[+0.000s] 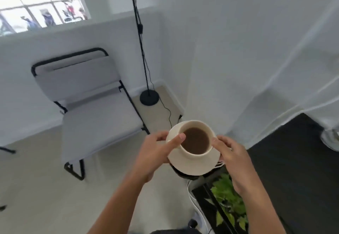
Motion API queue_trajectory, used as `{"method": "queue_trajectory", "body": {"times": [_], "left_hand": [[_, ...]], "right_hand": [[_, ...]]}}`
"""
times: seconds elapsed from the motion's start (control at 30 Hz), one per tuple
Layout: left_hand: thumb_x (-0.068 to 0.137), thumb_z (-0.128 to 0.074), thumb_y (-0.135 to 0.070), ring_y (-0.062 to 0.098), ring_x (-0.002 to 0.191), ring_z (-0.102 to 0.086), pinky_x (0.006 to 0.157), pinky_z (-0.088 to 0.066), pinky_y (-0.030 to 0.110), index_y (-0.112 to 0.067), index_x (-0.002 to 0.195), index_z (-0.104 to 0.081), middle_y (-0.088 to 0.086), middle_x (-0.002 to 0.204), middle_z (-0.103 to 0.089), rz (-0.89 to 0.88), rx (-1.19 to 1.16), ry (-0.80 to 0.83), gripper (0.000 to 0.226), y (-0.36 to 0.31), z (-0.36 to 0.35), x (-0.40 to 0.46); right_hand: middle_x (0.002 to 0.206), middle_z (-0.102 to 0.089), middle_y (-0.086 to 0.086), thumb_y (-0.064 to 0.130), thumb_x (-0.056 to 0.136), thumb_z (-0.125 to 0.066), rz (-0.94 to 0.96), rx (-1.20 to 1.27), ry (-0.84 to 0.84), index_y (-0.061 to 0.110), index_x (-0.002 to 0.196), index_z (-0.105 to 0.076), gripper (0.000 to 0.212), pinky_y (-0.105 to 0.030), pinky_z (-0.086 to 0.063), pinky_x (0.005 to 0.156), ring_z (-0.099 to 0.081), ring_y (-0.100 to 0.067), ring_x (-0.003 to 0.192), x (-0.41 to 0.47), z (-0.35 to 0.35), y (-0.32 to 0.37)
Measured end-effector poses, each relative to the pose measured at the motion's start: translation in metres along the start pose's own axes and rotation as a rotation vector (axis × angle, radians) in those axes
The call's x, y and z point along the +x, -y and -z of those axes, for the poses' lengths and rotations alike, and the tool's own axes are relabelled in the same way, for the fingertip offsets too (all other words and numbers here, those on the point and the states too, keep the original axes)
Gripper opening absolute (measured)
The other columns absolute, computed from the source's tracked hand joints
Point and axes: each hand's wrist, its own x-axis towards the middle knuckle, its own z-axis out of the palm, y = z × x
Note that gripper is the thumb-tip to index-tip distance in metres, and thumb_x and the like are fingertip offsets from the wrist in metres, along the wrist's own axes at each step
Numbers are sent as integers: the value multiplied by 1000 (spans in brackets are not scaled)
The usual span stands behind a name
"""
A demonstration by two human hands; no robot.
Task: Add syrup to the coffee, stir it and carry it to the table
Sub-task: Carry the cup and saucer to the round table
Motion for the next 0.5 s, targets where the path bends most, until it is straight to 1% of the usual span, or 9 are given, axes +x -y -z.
{"method": "queue_trajectory", "body": {"times": [0.07, 0.13, 0.17, 0.2, 0.27, 0.3, 0.37, 0.4, 0.5], "left_hand": [[84, -80, -47, 15, 93, -79, 80, -69, 43, -21, 114, -79, 3, 106, -80, 1, -59, -90, 40, 16, 56, -13], [84, -81, -47, 16, 94, -79, 80, -69, 43, -20, 115, -79, 3, 107, -80, 17, -111, -182, 41, 34, 115, -27], [84, -82, -46, 18, 95, -79, 81, -68, 44, -20, 115, -78, 3, 108, -80, 23, -125, -223, 41, 43, 145, -35], [84, -82, -45, 19, 97, -78, 83, -68, 46, -20, 114, -78, 4, 108, -80, 30, -142, -263, 40, 53, 175, -44], [84, -83, -43, 21, 96, -79, 84, -68, 49, -19, 112, -79, 5, 106, -80, 47, -181, -344, 38, 71, 233, -63], [83, -84, -43, 21, 95, -80, 83, -68, 49, -19, 112, -79, 5, 105, -81, 54, -200, -388, 38, 81, 261, -72], [83, -84, -42, 21, 92, -80, 81, -69, 47, -18, 110, -80, 5, 101, -82, 69, -226, -477, 37, 100, 313, -92], [83, -84, -41, 22, 92, -81, 80, -69, 46, -18, 109, -81, 6, 100, -82, 77, -241, -523, 35, 108, 337, -102], [84, -83, -42, 21, 93, -80, 81, -69, 46, -20, 111, -81, 6, 101, -83, 103, -287, -656, 35, 136, 404, -128]], "right_hand": [[100, -76, 1, 69, 61, -63, 34, -17, 79, 23, 102, -74, 63, -42, -54, 88, -69, -22, 97, -2, -56, 11], [104, -77, 0, 66, 69, -66, 41, -37, 168, 23, 108, -74, 58, -45, -55, 92, -70, -22, 100, -7, -117, 19], [105, -78, -3, 61, 75, -68, 39, -44, 221, 22, 110, -74, 52, -46, -54, 93, -70, -23, 100, -10, -148, 23], [104, -78, -6, 54, 79, -69, 33, -47, 275, 20, 109, -74, 46, -46, -54, 91, -71, -24, 97, -15, -180, 28], [97, -79, -9, 47, 79, -67, 24, -45, 380, 16, 105, -76, 42, -42, -55, 82, -71, -26, 89, -26, -243, 37], [91, -78, -7, 47, 77, -67, 23, -50, 430, 14, 103, -76, 43, -39, -54, 76, -70, -24, 84, -31, -274, 42], [81, -75, -2, 47, 76, -68, 27, -76, 533, 14, 103, -76, 44, -34, -49, 71, -67, -19, 79, -42, -336, 49], [78, -75, 2, 45, 79, -68, 28, -94, 586, 14, 104, -76, 41, -32, -48, 70, -66, -17, 77, -48, -366, 53], [74, -73, 5, 27, 95, -65, 36, -142, 732, 12, 102, -75, 20, -32, -47, 70, -64, -15, 74, -60, -451, 61]]}}
